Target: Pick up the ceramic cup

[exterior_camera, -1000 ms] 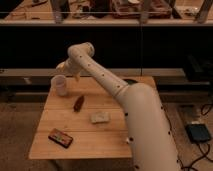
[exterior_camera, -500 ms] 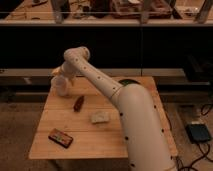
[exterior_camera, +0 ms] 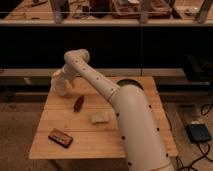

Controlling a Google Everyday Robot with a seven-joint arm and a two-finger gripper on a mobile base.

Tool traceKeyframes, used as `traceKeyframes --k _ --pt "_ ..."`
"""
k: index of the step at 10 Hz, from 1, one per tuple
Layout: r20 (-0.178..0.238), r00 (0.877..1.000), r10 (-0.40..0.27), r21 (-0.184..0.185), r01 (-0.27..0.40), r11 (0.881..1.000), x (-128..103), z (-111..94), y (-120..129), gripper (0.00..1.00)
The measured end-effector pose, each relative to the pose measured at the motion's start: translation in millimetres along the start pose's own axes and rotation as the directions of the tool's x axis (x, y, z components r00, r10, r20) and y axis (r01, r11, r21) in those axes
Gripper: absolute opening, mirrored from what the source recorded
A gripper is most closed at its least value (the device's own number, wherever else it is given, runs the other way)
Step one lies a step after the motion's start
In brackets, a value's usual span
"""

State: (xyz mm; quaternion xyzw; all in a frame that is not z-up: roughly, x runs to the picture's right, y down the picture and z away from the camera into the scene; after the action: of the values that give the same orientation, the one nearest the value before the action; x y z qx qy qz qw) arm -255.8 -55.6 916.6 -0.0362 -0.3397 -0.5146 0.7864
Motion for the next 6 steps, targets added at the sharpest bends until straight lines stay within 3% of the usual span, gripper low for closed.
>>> traceKeyframes --k 4,6 --pt "0.015 1.0 0.01 -0.027 -0.009 1.0 -5.9 12.2 5.8 0.78" --pt "0.034 0.999 0.011 -0.035 -0.01 0.999 -12.7 19.4 7.5 0.6"
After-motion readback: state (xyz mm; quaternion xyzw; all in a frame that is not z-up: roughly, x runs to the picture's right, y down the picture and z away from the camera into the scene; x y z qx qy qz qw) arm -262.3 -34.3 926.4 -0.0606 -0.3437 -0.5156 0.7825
